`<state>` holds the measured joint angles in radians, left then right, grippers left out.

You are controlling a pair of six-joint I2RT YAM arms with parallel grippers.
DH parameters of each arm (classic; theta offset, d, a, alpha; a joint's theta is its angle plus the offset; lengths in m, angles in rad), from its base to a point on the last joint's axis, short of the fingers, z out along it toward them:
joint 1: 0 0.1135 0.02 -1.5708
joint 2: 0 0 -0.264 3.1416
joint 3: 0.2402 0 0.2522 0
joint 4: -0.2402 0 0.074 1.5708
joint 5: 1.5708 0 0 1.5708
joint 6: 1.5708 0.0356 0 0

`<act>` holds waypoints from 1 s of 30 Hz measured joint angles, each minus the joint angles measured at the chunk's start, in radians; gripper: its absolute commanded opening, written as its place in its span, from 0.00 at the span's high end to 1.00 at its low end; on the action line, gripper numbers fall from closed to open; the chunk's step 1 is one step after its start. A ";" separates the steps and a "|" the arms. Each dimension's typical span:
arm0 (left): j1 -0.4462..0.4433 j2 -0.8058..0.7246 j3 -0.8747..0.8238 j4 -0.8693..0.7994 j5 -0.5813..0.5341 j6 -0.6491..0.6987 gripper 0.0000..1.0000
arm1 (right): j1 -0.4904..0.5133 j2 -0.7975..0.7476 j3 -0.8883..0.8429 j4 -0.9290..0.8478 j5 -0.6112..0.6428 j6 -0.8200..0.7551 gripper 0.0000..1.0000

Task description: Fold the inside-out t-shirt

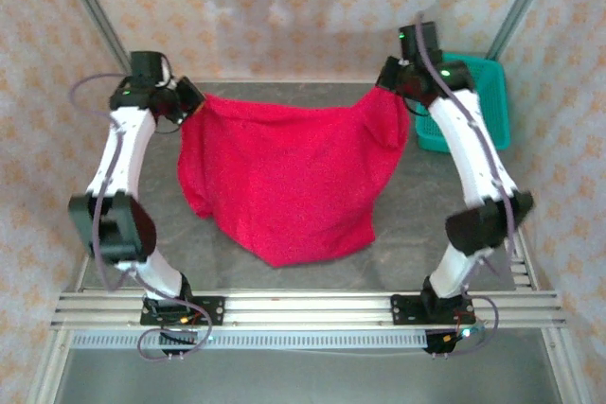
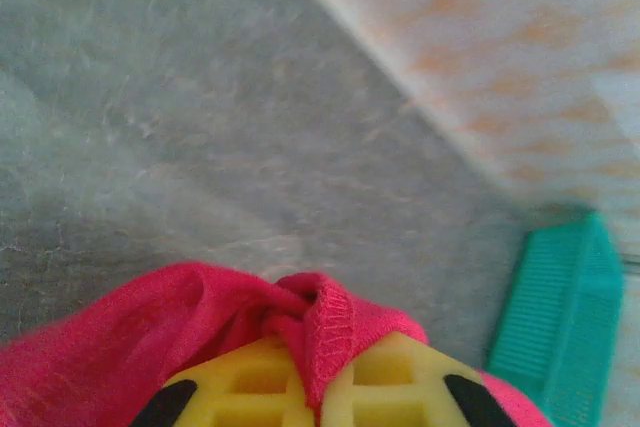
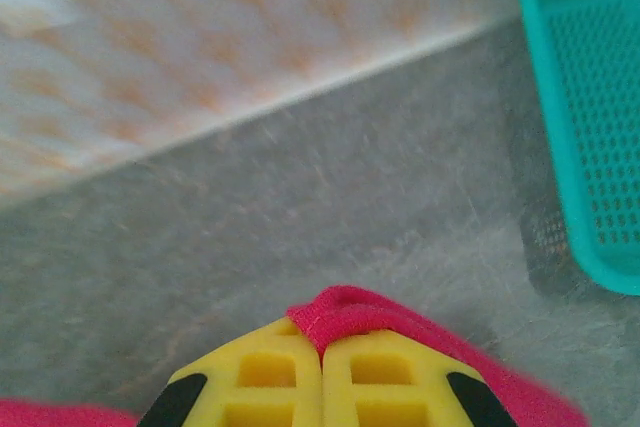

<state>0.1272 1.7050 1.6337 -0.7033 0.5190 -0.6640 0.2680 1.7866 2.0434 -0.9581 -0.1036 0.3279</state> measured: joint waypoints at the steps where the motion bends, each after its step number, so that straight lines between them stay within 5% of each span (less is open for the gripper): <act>1: -0.005 0.054 0.019 -0.011 -0.021 0.011 0.40 | -0.007 0.071 0.035 -0.014 -0.010 0.003 0.53; 5: -0.008 0.172 0.145 -0.083 -0.143 0.074 0.30 | -0.022 0.308 0.282 -0.101 -0.050 0.008 0.39; 9: -0.023 0.044 0.054 -0.098 -0.258 0.125 0.33 | -0.006 0.329 0.312 -0.152 -0.069 0.007 0.38; 18: -0.131 -0.465 -0.665 -0.061 -0.303 0.096 0.53 | 0.170 -0.169 -0.563 0.001 -0.114 0.002 0.35; 23: -0.127 -0.510 -0.880 -0.023 -0.304 0.066 0.62 | 0.262 -0.378 -0.879 0.037 -0.131 0.024 0.33; 30: -0.127 -0.435 -0.992 0.083 -0.311 0.034 0.59 | 0.346 -0.507 -1.162 0.085 -0.205 0.102 0.28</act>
<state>-0.0002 1.2705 0.6415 -0.6205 0.2081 -0.6296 0.6140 1.2800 0.8810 -0.8730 -0.3088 0.4297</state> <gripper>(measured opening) 0.393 0.698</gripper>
